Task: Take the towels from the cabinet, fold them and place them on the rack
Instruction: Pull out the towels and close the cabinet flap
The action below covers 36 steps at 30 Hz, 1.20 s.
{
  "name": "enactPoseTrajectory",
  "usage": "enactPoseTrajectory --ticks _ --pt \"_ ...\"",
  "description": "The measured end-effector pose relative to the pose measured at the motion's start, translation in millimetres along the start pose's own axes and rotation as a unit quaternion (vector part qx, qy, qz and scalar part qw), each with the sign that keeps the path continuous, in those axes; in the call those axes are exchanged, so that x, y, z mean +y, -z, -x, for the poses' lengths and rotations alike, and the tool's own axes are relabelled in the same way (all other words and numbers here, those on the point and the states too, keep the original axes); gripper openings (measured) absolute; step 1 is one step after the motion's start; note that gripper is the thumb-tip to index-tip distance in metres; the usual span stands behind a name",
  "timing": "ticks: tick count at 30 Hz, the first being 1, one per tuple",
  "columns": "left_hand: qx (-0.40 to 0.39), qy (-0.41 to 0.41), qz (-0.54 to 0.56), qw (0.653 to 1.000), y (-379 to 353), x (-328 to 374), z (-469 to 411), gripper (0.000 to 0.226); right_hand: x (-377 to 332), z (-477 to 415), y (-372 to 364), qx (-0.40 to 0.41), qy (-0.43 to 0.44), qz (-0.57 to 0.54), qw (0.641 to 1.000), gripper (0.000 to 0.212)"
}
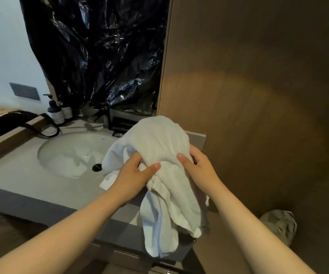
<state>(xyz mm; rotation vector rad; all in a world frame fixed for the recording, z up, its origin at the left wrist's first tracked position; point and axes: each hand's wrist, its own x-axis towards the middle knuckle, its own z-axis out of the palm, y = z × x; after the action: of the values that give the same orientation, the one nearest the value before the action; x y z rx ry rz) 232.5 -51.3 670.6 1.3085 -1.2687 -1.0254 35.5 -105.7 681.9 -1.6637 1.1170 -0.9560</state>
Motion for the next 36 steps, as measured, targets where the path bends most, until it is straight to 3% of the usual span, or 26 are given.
enactPoseTrajectory --ticks 4,9,16,22,26,28,32,36 --pt "-0.011 0.035 0.007 0.999 -17 -42 -8 0.023 51 -2 -5 0.007 -0.062 0.014 0.998 0.023" --pt "-0.011 0.022 0.012 1.000 -42 -52 -36 0.023 77 -24 4 0.045 -0.094 0.029 0.994 0.018" --pt "0.002 0.025 0.031 0.999 -72 -59 -96 0.041 72 -68 16 0.089 -0.098 0.069 0.989 0.065" --pt "-0.071 0.091 -0.027 0.993 -95 -85 -138 0.062 121 -41 23 0.060 -0.139 0.150 0.977 0.061" --pt "-0.098 0.109 -0.026 0.989 -98 -104 -149 0.066 146 -27 28 0.033 -0.130 0.198 0.971 0.074" --pt "-0.102 0.094 -0.074 0.988 -92 -114 -154 0.070 153 -26 26 0.009 -0.129 0.226 0.965 0.078" --pt "-0.142 0.046 -0.228 0.962 -83 -136 -152 0.084 168 -34 20 -0.043 -0.174 0.320 0.930 0.066" --pt "-0.127 0.016 -0.253 0.959 -82 -141 -142 0.081 170 -36 25 -0.044 -0.175 0.303 0.936 0.064"
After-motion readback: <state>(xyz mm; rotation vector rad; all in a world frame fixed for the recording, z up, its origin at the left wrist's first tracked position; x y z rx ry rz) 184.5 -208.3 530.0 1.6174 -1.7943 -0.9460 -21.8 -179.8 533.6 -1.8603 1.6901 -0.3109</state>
